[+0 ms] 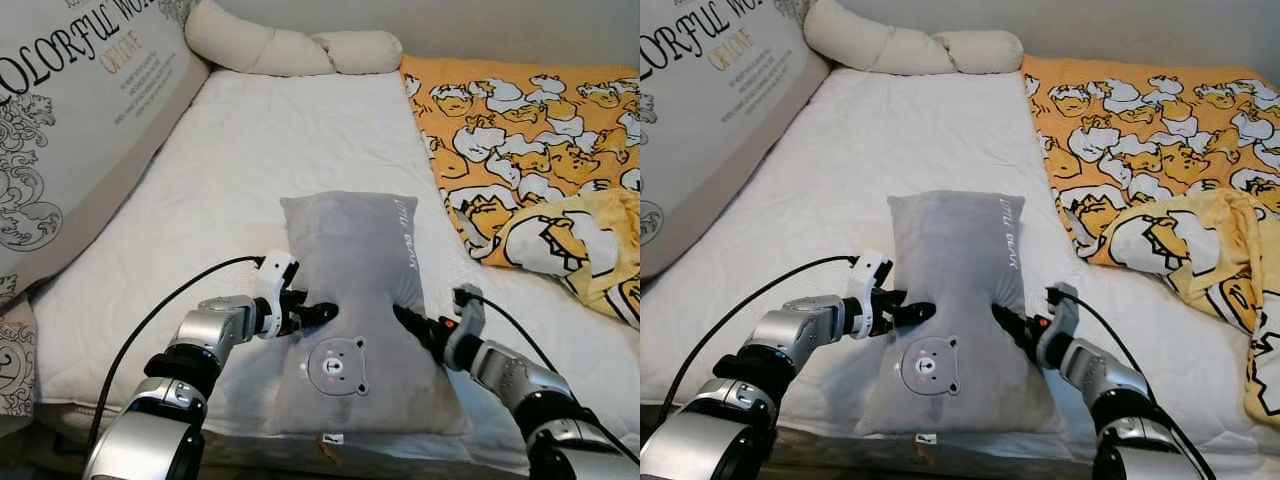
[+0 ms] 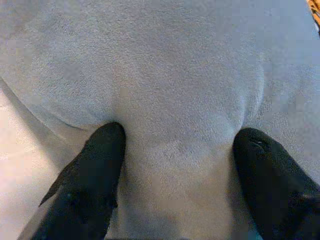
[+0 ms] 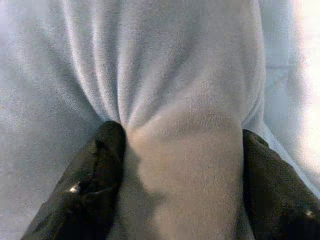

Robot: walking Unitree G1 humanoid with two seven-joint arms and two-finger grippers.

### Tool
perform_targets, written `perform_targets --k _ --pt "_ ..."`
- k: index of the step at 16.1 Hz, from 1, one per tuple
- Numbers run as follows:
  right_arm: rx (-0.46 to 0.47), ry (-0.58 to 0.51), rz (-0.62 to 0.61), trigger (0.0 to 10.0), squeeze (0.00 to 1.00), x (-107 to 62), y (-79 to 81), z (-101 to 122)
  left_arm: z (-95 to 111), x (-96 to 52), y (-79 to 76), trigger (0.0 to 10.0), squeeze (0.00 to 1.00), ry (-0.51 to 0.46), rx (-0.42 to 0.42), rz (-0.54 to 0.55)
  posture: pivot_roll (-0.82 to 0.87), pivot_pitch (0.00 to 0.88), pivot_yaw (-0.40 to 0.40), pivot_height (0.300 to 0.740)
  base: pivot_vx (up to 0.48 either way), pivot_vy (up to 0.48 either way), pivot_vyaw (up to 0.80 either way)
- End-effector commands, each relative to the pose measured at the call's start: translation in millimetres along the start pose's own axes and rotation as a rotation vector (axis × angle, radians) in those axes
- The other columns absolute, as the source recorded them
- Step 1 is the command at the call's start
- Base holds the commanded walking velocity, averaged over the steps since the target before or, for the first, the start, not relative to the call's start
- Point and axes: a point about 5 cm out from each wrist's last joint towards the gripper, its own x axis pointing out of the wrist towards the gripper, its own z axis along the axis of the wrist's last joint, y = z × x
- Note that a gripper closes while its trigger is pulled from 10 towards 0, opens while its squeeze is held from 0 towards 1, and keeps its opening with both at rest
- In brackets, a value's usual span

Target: Clean up the room

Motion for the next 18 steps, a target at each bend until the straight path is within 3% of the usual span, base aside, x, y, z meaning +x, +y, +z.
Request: perform_targets --k 1,14,18 --pt "-0.027 0.063 -0.006 0.0 0.0 6.1 3.9 -12 0 3.4 -0.9 0.0 0.0 0.017 0.009 0.012 0.08 0.0 0.027 0.74 0.0 0.0 0.0" --pt "-0.085 -0.031 0.038 0.0 0.0 16.9 22.2 9 0 4.9 0.2 0.0 0.0 -0.011 0.007 0.03 0.07 0.0 0.011 0.74 0.0 0.0 0.0" --pt "-0.223 -0.209 -0.017 0.0 0.0 15.2 32.9 45 33 -3.8 0.3 0.0 0.0 -0.122 0.11 0.072 0.06 0.0 0.014 0.74 0.0 0.0 0.0"
